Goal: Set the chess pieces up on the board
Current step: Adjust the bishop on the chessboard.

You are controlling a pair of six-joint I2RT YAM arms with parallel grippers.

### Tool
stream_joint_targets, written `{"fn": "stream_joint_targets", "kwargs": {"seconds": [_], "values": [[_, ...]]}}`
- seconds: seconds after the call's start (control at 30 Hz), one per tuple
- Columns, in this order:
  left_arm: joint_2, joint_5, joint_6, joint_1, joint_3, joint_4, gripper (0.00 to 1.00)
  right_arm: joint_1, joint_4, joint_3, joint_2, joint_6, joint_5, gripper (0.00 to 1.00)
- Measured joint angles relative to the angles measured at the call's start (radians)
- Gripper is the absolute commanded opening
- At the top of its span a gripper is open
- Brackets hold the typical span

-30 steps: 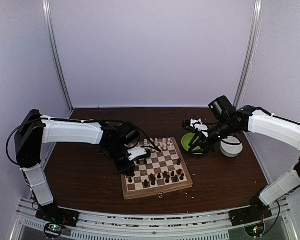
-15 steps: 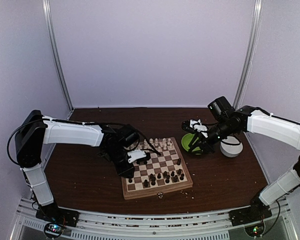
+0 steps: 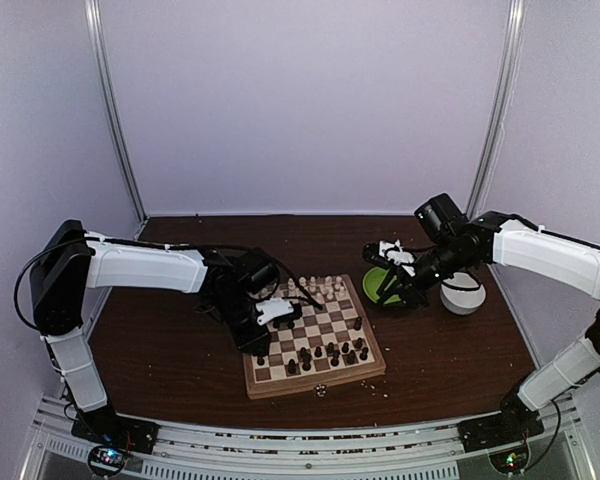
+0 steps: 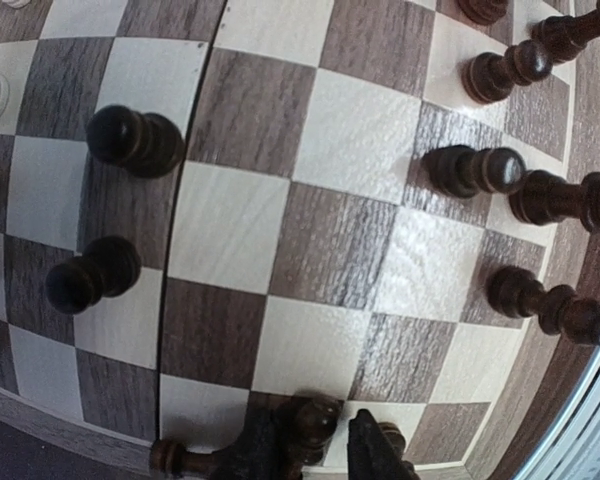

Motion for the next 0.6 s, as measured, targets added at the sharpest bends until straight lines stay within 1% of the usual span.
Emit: {"fn": "stream_joint_targets", "kwargs": {"seconds": [0.1,0.2,0.33,0.47,0.6], "values": [[-0.023,-0.001,-0.001,0.0,0.0,0.001,0.27,0.0,-0.002,0.0,0.002,-0.001,0.0,0.33],[-0.095,-0.01,-0.014,0.0,-0.008,0.02,0.27,0.0,-0.005,0.001,0.005,-0.002,0.0,0.33],[-0.193,-0.041,-0.084,0.014,-0.02,0.05,0.26,0.0,-0.007,0.003,0.006,-0.002,0.0,0.33],[-0.162,-0.085,-0.206,0.043,-0.017,0.048,0.27,0.0,-0.009,0.004,0.007,-0.002,0.0,0.33],[-0.129,-0.082,-0.312,0.052,-0.023,0.047,0.28,0.0,-0.01,0.004,0.008,-0.002,0.0,0.33]]}}
